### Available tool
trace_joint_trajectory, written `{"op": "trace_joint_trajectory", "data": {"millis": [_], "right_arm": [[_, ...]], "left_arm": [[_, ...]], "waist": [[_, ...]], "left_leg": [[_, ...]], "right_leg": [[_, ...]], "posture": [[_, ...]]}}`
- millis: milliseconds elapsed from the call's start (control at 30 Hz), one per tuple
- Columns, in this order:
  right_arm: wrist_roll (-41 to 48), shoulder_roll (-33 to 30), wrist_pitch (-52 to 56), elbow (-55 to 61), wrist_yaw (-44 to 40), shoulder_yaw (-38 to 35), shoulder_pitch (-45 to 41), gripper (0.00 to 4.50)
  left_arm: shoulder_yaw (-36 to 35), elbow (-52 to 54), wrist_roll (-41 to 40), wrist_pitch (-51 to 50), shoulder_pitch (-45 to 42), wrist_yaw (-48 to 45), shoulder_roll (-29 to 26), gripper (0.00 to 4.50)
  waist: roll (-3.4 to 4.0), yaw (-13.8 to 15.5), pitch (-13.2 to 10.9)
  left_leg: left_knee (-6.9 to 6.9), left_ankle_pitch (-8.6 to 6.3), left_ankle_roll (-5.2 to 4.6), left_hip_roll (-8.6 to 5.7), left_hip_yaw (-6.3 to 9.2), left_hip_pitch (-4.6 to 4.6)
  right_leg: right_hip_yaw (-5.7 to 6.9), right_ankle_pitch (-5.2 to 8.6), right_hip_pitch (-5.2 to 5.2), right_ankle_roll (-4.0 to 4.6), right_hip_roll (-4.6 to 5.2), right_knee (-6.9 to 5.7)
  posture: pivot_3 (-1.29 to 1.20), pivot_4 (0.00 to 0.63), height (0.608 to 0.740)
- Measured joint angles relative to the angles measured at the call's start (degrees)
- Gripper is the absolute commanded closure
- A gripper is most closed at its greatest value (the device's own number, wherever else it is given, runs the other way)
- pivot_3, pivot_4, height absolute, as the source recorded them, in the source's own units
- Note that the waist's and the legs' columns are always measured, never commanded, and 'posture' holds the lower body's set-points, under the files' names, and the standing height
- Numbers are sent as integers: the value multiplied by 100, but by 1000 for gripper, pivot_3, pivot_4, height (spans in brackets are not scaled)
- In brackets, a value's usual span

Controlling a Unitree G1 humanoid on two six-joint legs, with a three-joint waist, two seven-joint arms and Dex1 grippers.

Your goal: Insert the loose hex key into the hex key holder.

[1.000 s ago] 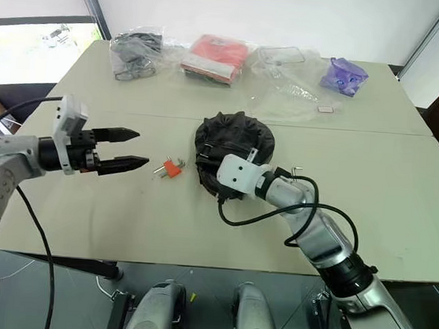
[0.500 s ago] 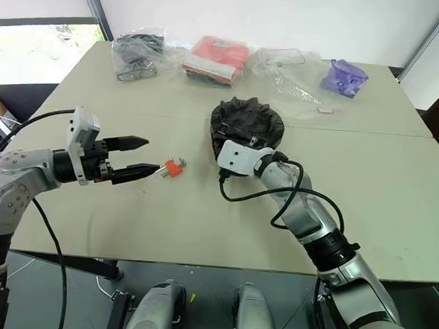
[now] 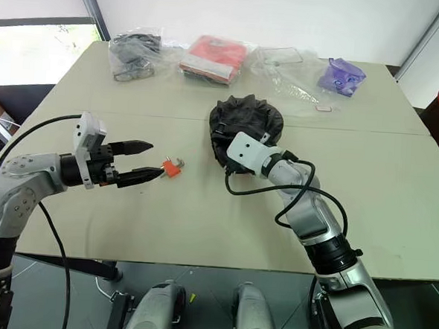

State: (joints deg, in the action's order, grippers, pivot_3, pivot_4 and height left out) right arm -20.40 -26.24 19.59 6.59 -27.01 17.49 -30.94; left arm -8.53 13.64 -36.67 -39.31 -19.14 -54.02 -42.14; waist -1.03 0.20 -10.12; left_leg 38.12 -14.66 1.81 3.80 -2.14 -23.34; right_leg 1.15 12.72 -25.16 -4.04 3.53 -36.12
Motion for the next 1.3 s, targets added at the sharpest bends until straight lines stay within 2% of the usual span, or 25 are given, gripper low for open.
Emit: {"op": "trace_joint_trajectory", "data": {"millis": [333,767,1033,1200,1300], "right_arm": [[-456,325,-378,-905,651,202,-458,72],[-370,371,-477,-944,638,-8,-464,72],[-751,560,-826,-2237,1398,85,-1195,72],[-849,732,-753,-3011,1561,103,-1714,72],[-905,767,-706,-3393,1320,288,-2007,960]], "left_arm": [[117,125,-1,0,38,139,131,0],[116,181,-2,-1,89,175,131,0],[249,215,6,0,102,196,188,0],[277,224,25,8,138,235,191,0],[295,230,45,16,160,274,224,0]], "waist": [[-1,-101,1],[0,-102,0],[-1,-104,0],[0,-119,0],[-1,-121,0]], "left_leg": [[-1,0,0,0,1,4],[-6,0,0,0,0,-4],[-6,0,0,-1,-1,-3],[-9,0,0,0,-4,-4],[-9,0,0,0,-4,-1]], "right_leg": [[-1,0,4,0,0,-1],[-3,0,-8,0,0,0],[-6,0,-8,0,0,0],[-10,-1,-11,-1,-1,0],[-12,-1,-9,-1,-1,0]], "posture": [[0,150,739],[0,150,739],[0,150,739],[0,150,739],[0,150,739]]}}
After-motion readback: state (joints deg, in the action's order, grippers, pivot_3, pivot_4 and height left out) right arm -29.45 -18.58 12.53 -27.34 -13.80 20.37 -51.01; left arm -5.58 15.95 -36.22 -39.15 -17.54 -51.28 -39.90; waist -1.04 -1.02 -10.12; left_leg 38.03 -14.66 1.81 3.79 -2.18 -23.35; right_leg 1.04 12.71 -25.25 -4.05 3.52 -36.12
